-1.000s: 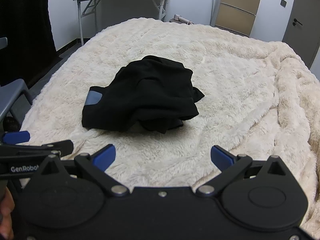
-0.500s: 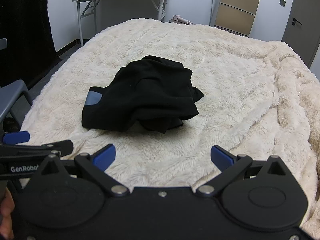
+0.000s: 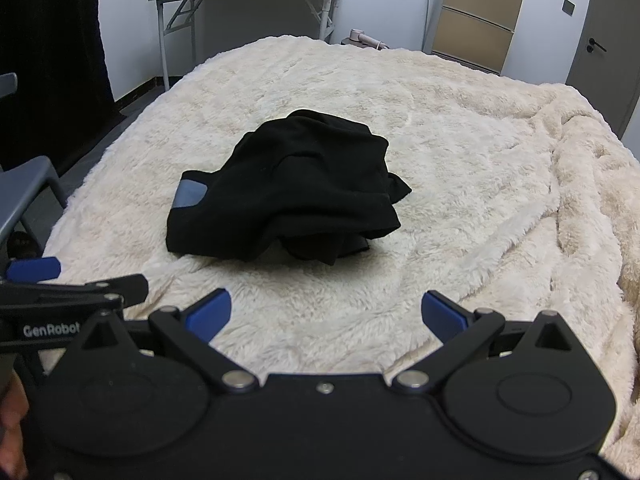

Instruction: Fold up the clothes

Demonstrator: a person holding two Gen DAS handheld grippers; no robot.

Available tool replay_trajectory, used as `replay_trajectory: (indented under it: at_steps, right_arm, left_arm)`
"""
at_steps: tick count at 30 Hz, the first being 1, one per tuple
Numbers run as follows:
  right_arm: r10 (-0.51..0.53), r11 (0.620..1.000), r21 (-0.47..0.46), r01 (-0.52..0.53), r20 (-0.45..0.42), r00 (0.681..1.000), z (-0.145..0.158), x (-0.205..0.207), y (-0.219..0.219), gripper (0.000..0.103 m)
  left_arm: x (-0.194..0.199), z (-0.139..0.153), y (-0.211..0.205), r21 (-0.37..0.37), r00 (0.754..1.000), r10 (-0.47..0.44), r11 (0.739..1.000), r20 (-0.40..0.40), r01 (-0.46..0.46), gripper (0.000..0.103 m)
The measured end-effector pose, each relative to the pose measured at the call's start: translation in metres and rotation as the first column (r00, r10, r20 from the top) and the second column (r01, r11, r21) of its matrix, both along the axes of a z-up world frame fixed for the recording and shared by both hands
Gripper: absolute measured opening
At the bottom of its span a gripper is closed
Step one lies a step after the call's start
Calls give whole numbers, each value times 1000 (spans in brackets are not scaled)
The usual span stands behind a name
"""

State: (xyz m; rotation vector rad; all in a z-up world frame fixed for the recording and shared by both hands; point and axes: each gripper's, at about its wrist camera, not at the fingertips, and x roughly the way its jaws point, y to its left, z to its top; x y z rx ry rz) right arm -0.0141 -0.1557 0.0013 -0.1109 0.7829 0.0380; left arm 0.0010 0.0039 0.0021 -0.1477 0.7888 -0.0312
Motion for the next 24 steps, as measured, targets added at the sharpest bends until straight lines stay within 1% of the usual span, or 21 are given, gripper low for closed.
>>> replay_trajectory:
  at_steps: [24]
  right_arm:
    - [-4, 1000, 1, 4, -4, 1000, 8, -4, -2, 103]
  left_arm:
    - [1, -1, 1, 7, 1000, 2, 1000, -3, -2, 103]
